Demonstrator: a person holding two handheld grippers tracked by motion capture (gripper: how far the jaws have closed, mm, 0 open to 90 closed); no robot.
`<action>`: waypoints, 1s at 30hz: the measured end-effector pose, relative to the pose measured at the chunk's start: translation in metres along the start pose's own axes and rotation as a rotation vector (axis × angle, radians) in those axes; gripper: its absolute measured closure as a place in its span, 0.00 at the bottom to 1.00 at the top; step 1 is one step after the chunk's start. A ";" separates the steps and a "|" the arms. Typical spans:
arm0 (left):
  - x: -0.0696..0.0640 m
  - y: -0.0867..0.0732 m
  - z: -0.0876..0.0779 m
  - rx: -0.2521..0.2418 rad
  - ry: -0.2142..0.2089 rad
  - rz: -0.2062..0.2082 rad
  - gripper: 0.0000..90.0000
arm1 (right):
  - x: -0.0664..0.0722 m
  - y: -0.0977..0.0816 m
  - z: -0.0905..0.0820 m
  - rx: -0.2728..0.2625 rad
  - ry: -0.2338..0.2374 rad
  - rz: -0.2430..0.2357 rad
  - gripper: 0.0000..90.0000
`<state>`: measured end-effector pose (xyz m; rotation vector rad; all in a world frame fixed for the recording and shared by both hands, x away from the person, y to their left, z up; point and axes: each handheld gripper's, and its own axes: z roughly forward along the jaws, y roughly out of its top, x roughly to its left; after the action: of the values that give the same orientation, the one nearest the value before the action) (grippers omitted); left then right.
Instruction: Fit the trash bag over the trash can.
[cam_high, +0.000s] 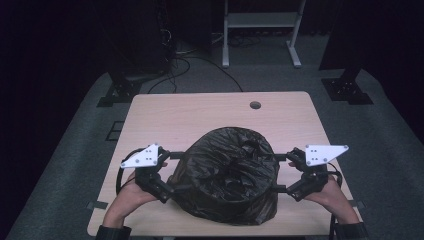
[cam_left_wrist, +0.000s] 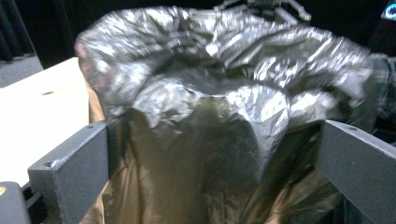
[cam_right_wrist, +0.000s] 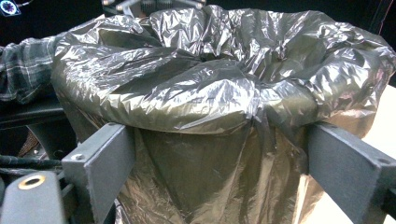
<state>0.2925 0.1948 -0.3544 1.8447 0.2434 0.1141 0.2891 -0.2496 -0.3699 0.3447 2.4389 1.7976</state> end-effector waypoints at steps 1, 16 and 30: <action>0.000 0.003 -0.002 -0.002 0.004 0.001 0.00 | 0.000 0.000 0.000 -0.001 0.000 -0.001 0.11; -0.001 0.080 0.022 0.016 -0.033 0.074 0.00 | 0.000 0.003 0.007 0.004 0.000 -0.005 0.11; 0.007 0.114 0.074 0.097 -0.075 0.104 0.00 | -0.001 0.008 0.014 0.027 0.000 -0.012 0.11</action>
<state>0.3265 0.0963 -0.2668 1.9539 0.1021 0.1071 0.2934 -0.2345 -0.3661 0.3320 2.4624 1.7615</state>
